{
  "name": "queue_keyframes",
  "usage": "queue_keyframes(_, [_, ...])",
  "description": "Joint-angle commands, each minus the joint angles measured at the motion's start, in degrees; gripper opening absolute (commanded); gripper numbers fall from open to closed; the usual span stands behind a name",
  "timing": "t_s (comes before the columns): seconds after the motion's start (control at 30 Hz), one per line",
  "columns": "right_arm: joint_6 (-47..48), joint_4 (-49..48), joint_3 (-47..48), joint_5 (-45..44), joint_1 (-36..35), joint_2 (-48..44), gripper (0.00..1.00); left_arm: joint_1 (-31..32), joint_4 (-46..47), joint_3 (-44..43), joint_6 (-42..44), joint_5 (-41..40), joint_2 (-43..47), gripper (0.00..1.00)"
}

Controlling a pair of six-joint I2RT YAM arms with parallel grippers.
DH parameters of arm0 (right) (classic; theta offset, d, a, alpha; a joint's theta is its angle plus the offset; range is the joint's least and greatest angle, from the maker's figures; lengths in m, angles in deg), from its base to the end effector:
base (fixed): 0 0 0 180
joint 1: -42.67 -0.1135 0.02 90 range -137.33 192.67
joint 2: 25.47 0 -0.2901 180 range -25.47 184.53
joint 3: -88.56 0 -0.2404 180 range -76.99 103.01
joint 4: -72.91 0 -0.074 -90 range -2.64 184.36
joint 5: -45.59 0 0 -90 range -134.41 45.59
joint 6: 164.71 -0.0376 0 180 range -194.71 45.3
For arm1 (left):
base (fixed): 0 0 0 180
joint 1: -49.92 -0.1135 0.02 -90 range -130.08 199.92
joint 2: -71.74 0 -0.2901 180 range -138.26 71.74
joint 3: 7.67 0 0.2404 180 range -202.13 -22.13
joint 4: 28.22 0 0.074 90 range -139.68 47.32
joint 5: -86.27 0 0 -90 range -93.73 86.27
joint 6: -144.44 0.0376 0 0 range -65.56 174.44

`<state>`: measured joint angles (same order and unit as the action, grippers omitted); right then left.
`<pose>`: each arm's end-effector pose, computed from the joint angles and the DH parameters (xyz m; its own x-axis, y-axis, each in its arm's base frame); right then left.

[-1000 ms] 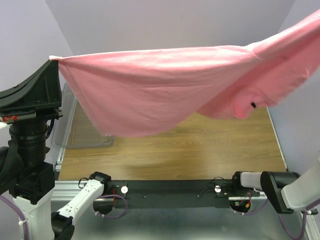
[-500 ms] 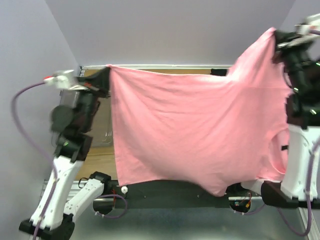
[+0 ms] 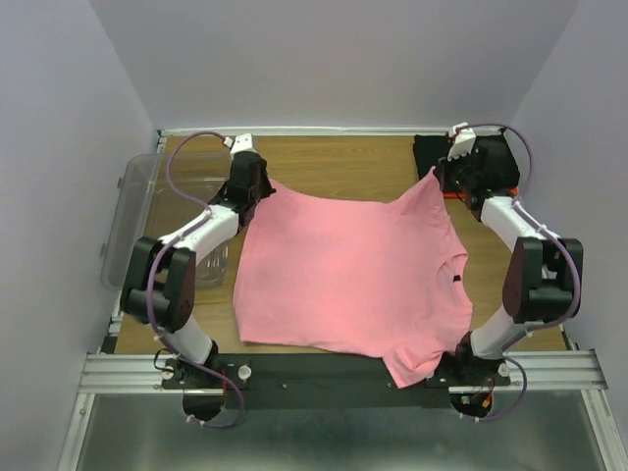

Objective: Fold and stack the t-shirts
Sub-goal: Flatten the tshirt out

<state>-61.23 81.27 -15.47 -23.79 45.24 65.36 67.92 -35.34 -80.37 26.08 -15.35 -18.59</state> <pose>0.3571 -0.0028 0.2989 -0.3174 -0.2041 -0.9260 -0.3654 0.9275 -0.0792 0.3366 -0.1014 0.2844 -0.4115 -0.3555 -0.8392 -0.0759 0.9310 -0.3572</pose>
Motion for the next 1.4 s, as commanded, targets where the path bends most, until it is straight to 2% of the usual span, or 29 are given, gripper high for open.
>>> queue_keyframes(0.0, [-3.54,-10.26,5.27,1.97,-0.02,7.33,0.0,-0.42,-1.43,-6.79,0.85,-4.46,-8.08,0.0])
queue_keyframes(0.2, [-4.51,-7.89,12.65,0.65,-0.02,14.19,0.0,-1.74,-3.64,-13.91,1.81,-4.73,-15.57,0.0])
queue_keyframes(0.5, [-5.74,-6.48,16.18,0.47,-0.02,14.56,0.01,-2.62,-4.08,-20.42,4.19,-2.18,-20.42,0.0])
queue_keyframes(0.93, [-5.13,-5.69,8.89,1.27,0.07,5.95,0.01,-3.32,-8.46,-25.26,6.21,-5.08,-23.67,0.0])
queue_keyframes(1.37, [-3.81,-5.34,-0.86,1.44,0.95,-4.68,0.01,-4.9,-7.95,-24.47,8.4,-4.03,-23.76,0.0])
